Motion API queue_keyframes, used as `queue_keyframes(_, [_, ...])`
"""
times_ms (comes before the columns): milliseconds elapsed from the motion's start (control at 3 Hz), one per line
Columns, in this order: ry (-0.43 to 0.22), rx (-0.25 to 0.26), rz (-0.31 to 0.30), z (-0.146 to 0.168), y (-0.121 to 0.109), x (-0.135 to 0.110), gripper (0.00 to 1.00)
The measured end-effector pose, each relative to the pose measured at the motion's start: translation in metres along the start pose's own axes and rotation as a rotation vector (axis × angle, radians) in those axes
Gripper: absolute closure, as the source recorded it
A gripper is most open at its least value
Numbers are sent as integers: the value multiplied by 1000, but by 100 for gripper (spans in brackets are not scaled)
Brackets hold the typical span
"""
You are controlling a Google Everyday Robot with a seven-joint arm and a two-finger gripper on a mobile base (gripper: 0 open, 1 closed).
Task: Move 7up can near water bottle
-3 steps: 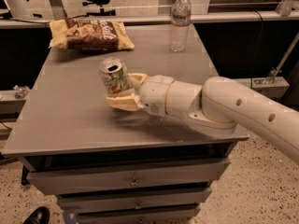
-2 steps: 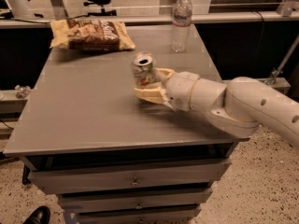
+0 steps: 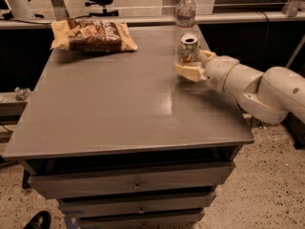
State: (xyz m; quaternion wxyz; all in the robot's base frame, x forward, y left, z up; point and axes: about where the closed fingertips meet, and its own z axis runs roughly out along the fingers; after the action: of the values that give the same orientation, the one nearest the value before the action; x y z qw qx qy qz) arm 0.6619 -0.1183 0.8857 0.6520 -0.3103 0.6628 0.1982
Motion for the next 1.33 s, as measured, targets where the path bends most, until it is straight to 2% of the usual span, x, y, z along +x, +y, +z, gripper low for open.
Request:
queue_keyframes(333, [-27,83,0,4,-59,-11,100])
queue_keyframes(667, [-20,129,18,9,-95,-10,100])
queue_keyframes(1000, [-2,146,55,16,-113,4,100])
queue_keyframes(1333, [4,152,87,23,-120,18,100])
